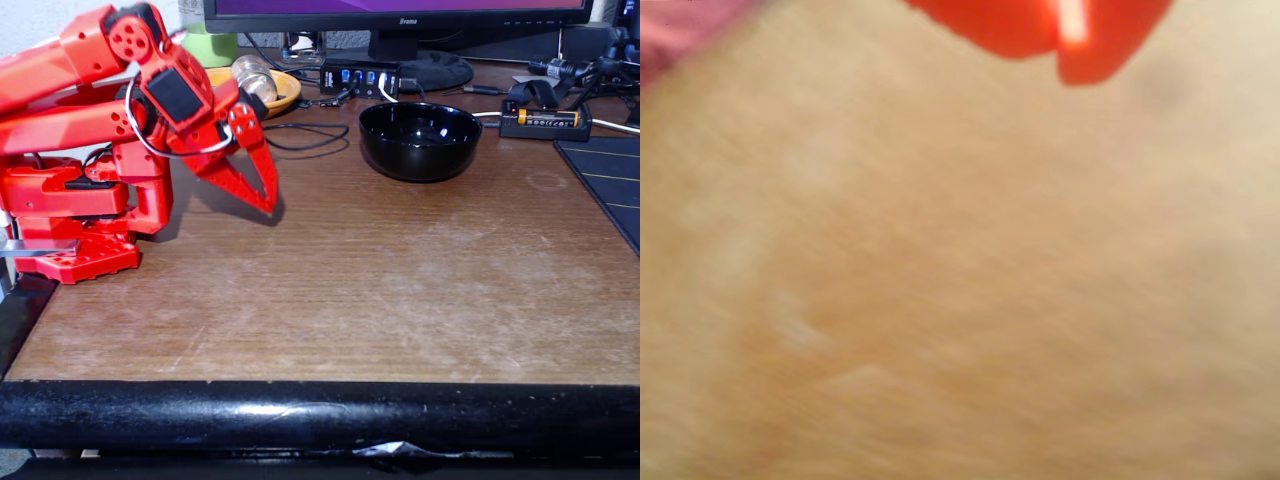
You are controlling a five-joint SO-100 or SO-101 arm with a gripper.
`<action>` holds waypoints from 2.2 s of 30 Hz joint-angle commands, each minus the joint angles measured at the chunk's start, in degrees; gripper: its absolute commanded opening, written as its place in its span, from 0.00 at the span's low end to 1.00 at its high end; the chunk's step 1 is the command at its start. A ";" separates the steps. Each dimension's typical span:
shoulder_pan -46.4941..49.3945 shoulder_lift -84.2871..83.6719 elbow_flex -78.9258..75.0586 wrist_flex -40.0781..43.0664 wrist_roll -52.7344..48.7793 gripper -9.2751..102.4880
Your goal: Ramasse la gomme et mets-la dans le bol.
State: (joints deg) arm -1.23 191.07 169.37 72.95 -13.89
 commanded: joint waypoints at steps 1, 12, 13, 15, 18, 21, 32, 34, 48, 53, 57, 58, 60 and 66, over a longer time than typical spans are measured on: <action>-0.18 -0.44 -0.09 0.53 0.97 0.03; -3.25 -0.53 7.56 -0.97 -1.85 0.03; -3.34 -0.53 7.65 -1.23 -1.49 0.03; -3.25 -0.53 7.65 -1.32 -1.32 0.03; -3.25 -0.53 7.65 -1.32 -1.14 0.03; -3.25 -0.53 7.65 -1.32 0.00 0.03; -2.72 -0.53 7.56 -1.32 0.44 0.03; -2.72 -0.53 7.56 -1.32 0.35 0.03; -2.72 -0.53 7.56 -1.32 0.35 0.03; -2.72 -0.53 7.56 -1.32 0.35 0.03; -2.72 -0.53 7.56 -1.32 0.35 0.03; -2.72 -0.53 7.56 -1.32 0.35 0.03; -2.72 -0.53 7.56 -1.32 0.35 0.03; -2.72 -0.53 7.65 -1.32 0.35 0.03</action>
State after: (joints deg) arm -3.96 190.55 175.96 70.93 -13.18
